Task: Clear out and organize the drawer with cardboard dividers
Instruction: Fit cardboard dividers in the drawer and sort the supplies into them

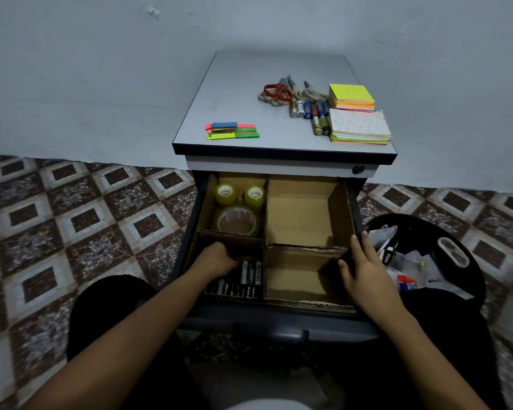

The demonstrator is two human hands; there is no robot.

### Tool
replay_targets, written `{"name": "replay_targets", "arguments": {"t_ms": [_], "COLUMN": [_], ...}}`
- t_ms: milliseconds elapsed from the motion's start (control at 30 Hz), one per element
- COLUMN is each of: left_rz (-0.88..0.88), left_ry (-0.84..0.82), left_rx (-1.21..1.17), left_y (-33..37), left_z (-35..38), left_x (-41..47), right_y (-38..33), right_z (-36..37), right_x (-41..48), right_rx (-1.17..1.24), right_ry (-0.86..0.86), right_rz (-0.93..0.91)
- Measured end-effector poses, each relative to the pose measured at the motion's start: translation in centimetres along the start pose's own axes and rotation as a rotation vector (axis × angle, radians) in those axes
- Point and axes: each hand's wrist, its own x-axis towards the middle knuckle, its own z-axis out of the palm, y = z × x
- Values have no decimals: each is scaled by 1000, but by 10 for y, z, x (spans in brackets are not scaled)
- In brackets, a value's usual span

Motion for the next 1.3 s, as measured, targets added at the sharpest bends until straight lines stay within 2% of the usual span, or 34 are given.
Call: {"name": "replay_targets", "arguments": {"t_ms": [167, 467, 567, 700, 833, 933, 1033, 1133, 1300], "left_rz": [-36, 7, 30, 70, 174, 304, 381, 373, 304], "left_ry": [-36, 3, 32, -54, -153, -59, 80, 176, 209], "left_rx": [59, 127, 185, 310, 372, 296, 113, -60, -152], "left_y": [-3, -2, 1, 20, 69, 115, 160, 199, 240], "left_z": [1, -2, -8, -30, -66, -87, -96, -96, -89], "left_x": [1, -4, -9, -23, -40, -39, -19, 12, 52], "right_y": [0, -2, 0, -5, -26, -48, -70, -85, -100], "right_z": [0, -2, -6, -30, -72, -104, -130, -146, -154], "right_x": [-1, -2, -1, 11, 38, 66, 98, 129, 166], "right_rx": [0, 20, 40, 114, 158, 192, 215, 189, 104], "right_ry": [-7, 5, 59, 140, 204, 227, 239, 208, 170], "right_rz": [-6, 11, -8, -66, -146, -178, -192, -176, -164]}}
